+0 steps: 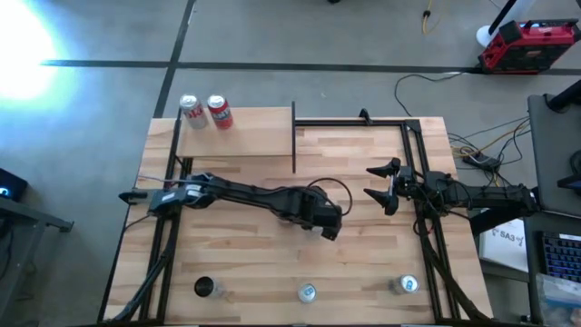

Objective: Place canned beverage on shelf
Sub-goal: Put the red and silver soda can and align the with the other red silver soda can on the shelf

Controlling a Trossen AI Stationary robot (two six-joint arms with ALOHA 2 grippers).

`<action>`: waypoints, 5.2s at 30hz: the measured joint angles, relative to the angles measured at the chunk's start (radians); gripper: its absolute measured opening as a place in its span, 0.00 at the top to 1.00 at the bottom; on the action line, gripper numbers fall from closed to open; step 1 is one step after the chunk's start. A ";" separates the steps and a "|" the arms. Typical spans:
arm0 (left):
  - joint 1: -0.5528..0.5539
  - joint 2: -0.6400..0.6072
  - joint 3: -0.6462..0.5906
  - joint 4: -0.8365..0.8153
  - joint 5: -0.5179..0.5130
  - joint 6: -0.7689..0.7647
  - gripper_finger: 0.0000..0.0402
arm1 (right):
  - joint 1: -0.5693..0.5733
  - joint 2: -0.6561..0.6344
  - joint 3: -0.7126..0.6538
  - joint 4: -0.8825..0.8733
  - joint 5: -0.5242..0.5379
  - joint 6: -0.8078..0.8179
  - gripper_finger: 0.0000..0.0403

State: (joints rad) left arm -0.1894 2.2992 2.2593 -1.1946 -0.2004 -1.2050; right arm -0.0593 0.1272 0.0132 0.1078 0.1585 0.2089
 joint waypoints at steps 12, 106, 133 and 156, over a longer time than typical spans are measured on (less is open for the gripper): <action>0.000 0.058 0.000 -0.020 0.000 -0.010 0.07 | 0.000 0.000 0.000 0.000 0.000 0.000 0.09; 0.065 -1.064 -1.311 0.086 0.032 -0.363 0.29 | 0.000 0.000 0.000 0.000 0.000 0.000 0.09; 0.479 -1.105 -1.186 -0.080 0.084 0.013 0.29 | 0.000 0.000 0.000 0.000 0.000 0.000 0.09; 0.565 -1.047 -0.882 -0.304 0.027 0.044 0.29 | 0.000 0.000 0.000 0.000 0.000 0.000 0.09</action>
State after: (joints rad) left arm 0.3759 1.2526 1.3769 -1.4982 -0.1737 -1.1606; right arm -0.0593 0.1276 0.0132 0.1081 0.1581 0.2088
